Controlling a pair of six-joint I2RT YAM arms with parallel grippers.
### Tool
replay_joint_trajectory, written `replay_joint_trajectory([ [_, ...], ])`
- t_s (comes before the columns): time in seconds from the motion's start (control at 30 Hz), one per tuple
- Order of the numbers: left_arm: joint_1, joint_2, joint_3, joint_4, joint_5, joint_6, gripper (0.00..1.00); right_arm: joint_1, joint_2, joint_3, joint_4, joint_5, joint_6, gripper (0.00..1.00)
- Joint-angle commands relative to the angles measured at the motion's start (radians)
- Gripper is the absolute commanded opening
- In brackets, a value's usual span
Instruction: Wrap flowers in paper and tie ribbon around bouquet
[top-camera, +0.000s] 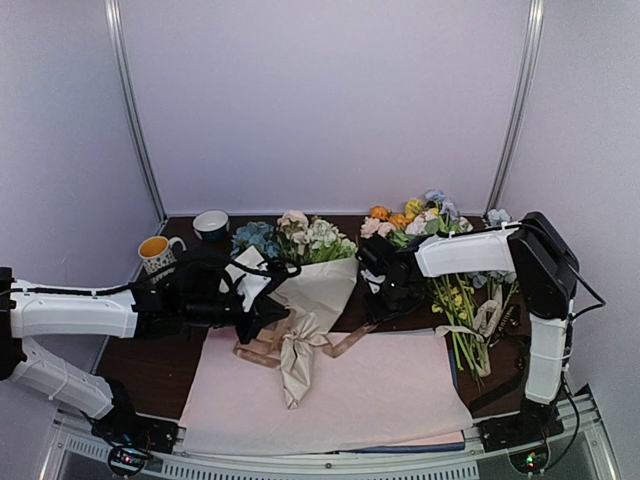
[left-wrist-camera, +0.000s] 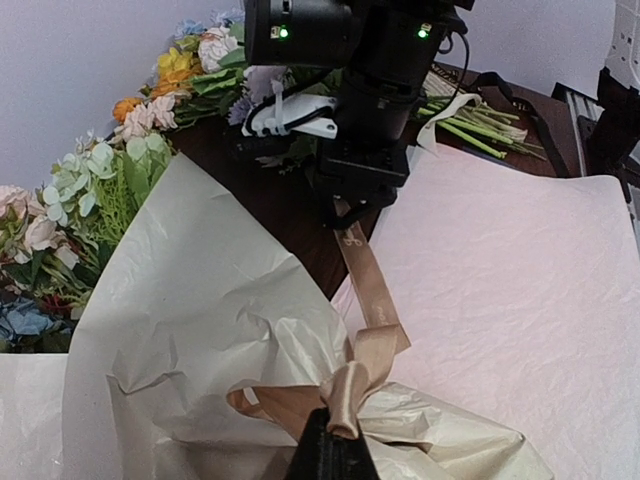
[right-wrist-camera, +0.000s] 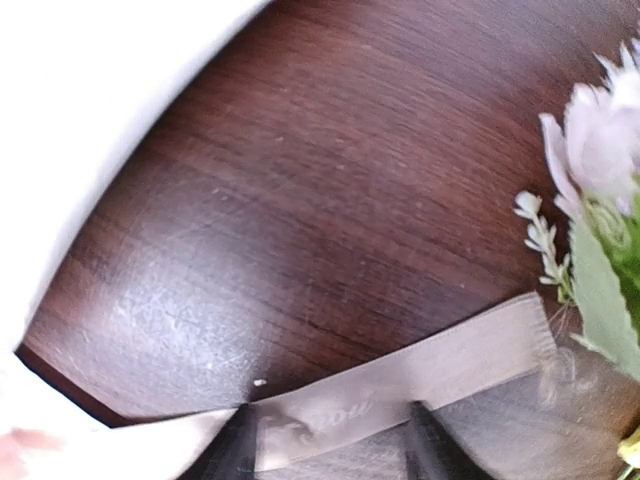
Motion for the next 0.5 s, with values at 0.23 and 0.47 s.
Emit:
replay_joint_trajectory([
  [0.23, 0.002, -0.007, 0.011, 0.005, -0.017, 0.022, 0.00, 0.009, 0.028, -0.016, -0.082, 0.037, -0.021, 0.00],
  [0.47, 0.002, -0.022, 0.002, 0.017, -0.022, 0.022, 0.00, 0.010, -0.132, 0.013, -0.015, -0.092, -0.061, 0.00],
])
